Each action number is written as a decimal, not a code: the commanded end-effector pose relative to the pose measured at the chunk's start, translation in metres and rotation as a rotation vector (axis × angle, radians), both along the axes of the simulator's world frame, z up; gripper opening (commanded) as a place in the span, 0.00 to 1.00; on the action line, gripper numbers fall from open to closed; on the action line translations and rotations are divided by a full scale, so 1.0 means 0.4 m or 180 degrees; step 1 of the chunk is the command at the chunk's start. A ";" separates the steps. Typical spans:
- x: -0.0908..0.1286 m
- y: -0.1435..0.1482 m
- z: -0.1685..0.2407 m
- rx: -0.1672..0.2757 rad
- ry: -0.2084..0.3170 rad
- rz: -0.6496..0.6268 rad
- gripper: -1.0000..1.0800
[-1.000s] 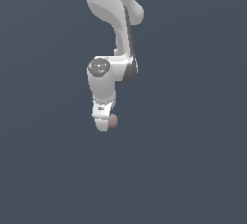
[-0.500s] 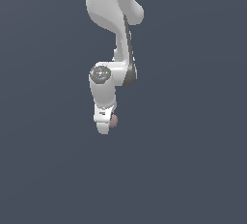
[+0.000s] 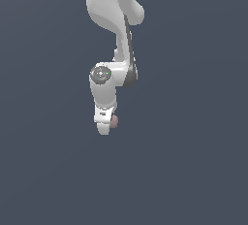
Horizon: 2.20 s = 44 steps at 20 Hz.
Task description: Pick up the object and move it to a goal position.
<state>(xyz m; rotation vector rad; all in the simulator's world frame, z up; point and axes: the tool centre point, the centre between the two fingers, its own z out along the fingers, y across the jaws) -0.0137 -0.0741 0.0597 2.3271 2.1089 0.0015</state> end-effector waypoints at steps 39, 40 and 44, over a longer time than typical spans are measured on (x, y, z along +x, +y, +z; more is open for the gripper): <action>-0.175 0.127 0.809 0.0004 0.0003 0.0010 0.00; -0.180 0.131 0.835 0.0004 0.0003 0.0010 0.00; -0.198 0.145 0.937 0.0003 0.0004 0.0009 0.00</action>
